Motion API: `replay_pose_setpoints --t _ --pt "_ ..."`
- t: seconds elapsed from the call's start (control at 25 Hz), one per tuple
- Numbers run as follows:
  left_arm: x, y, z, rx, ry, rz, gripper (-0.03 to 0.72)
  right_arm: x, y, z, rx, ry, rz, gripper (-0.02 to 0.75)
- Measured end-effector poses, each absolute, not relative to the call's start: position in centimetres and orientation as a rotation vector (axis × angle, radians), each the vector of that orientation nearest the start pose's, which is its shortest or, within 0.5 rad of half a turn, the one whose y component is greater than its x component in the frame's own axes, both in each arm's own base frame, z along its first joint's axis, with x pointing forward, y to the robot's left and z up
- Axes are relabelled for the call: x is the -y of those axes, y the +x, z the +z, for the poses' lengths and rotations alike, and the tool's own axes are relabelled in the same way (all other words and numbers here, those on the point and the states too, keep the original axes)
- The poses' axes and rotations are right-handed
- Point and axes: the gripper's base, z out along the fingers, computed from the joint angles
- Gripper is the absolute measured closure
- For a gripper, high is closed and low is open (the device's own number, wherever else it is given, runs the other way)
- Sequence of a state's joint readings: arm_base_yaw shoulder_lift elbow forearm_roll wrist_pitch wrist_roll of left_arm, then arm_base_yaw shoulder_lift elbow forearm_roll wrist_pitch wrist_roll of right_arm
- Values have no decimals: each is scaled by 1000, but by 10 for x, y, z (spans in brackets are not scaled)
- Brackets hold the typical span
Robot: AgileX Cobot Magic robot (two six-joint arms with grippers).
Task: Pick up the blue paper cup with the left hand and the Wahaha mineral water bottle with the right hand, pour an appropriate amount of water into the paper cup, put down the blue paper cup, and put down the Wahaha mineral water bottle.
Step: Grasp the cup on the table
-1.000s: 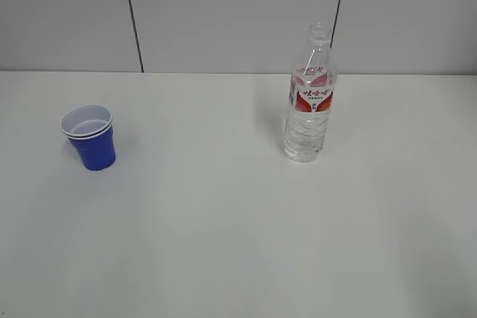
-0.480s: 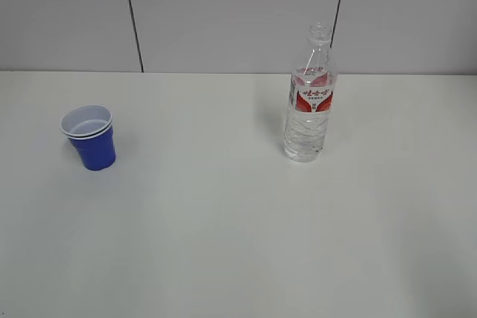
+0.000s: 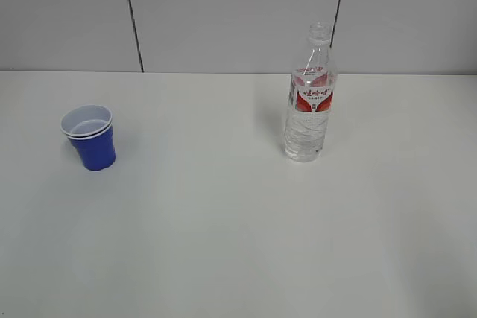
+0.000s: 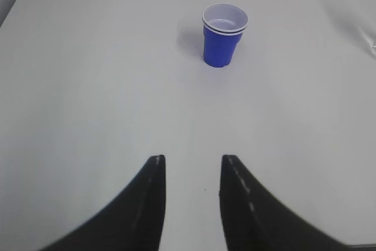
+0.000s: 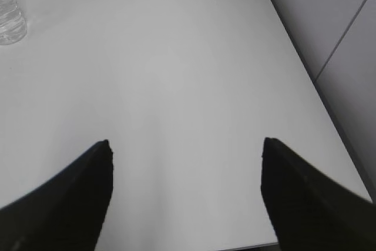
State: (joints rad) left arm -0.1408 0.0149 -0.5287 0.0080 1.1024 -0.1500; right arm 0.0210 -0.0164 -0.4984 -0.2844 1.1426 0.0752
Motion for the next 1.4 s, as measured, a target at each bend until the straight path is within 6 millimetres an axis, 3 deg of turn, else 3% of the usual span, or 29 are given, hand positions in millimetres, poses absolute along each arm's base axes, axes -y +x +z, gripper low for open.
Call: replay_pose_setpoints --t 0.12,0.44,0.6,0.88,1.12,1.4 --pt "-1 -8 284 -2063 -10 -180 409 24 -12 273 -2087 86 -285 150" --pt "0 -3 307 -1937 -6 -192 195 24 -12 273 -2087 86 -285 150" --pt "3 23 319 -1898 13 -176 147 24 -12 273 -2087 86 -285 150" --pt "11 81 327 -1887 19 -175 139 24 -12 273 -2087 86 -285 150" --pt "18 124 298 -1911 18 -178 139 24 -12 273 -2087 86 -285 150" --pt "21 147 249 -1949 20 -175 138 24 -12 273 -2087 86 -285 150"
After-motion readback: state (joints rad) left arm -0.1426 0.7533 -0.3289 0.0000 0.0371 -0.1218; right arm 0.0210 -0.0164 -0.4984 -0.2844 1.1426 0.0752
